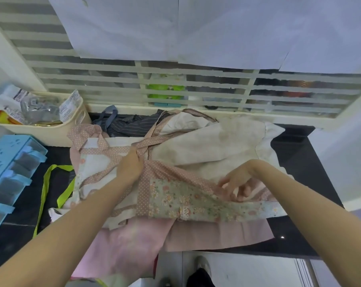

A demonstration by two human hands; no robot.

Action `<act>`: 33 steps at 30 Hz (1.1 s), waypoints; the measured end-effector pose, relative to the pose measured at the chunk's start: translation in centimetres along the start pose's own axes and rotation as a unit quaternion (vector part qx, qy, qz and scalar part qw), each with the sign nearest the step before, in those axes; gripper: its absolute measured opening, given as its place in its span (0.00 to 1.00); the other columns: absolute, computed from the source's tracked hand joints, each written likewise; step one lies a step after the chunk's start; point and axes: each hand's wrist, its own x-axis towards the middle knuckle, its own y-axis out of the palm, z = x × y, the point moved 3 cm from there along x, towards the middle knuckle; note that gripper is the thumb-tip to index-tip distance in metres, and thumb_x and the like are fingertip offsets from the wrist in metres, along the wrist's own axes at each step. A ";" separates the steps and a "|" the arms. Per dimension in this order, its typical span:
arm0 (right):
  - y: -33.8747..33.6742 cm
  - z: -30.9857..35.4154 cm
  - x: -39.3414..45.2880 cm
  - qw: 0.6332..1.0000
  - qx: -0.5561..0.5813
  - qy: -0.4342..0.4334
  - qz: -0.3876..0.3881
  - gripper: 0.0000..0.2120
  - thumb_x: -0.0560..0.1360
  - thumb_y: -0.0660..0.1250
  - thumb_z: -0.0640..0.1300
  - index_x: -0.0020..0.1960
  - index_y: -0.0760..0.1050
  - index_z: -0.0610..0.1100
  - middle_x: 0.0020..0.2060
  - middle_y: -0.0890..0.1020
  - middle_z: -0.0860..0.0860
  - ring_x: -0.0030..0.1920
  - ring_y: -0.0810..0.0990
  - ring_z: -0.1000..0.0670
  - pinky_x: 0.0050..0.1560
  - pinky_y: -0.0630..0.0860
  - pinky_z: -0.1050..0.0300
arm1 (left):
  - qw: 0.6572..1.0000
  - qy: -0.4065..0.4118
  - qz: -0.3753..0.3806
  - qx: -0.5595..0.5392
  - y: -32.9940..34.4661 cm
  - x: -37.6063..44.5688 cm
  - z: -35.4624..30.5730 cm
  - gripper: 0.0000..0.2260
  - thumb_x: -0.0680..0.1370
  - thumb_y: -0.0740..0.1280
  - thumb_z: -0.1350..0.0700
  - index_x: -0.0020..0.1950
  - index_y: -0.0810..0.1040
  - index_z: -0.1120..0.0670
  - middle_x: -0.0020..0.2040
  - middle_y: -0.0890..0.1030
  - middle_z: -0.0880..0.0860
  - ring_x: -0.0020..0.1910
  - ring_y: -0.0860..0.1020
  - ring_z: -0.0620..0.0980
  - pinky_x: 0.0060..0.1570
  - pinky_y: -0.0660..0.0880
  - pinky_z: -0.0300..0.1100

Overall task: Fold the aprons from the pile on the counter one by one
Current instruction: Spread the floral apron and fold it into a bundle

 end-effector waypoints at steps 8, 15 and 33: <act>-5.6 2.2 0.0 0.877 -0.200 -0.070 -0.432 0.14 0.77 0.60 0.35 0.61 0.74 0.35 0.58 0.77 0.39 0.51 0.76 0.43 0.49 0.72 0.54 | 0.904 0.334 0.098 0.247 3.4 -5.9 -7.5 0.21 0.77 0.60 0.48 0.67 0.65 0.56 0.64 0.66 0.56 0.64 0.65 0.57 0.61 0.67 0.48; 1.5 -2.3 4.5 0.929 -0.243 0.036 -0.277 0.55 0.71 0.73 0.51 0.76 0.32 0.49 0.75 0.38 0.39 0.74 0.51 0.32 0.70 0.58 0.35 | 0.799 0.224 0.329 0.449 7.9 -5.4 -3.3 0.52 0.70 0.72 0.41 0.75 0.33 0.44 0.74 0.30 0.59 0.72 0.37 0.70 0.69 0.53 0.66; -17.7 3.8 0.8 0.828 -0.231 -0.078 -0.505 0.16 0.80 0.55 0.44 0.65 0.70 0.40 0.62 0.74 0.43 0.61 0.73 0.41 0.60 0.71 0.49 | 0.840 0.431 -0.029 0.327 3.9 7.5 -16.0 0.24 0.77 0.61 0.61 0.73 0.63 0.59 0.72 0.67 0.56 0.71 0.65 0.55 0.71 0.57 0.50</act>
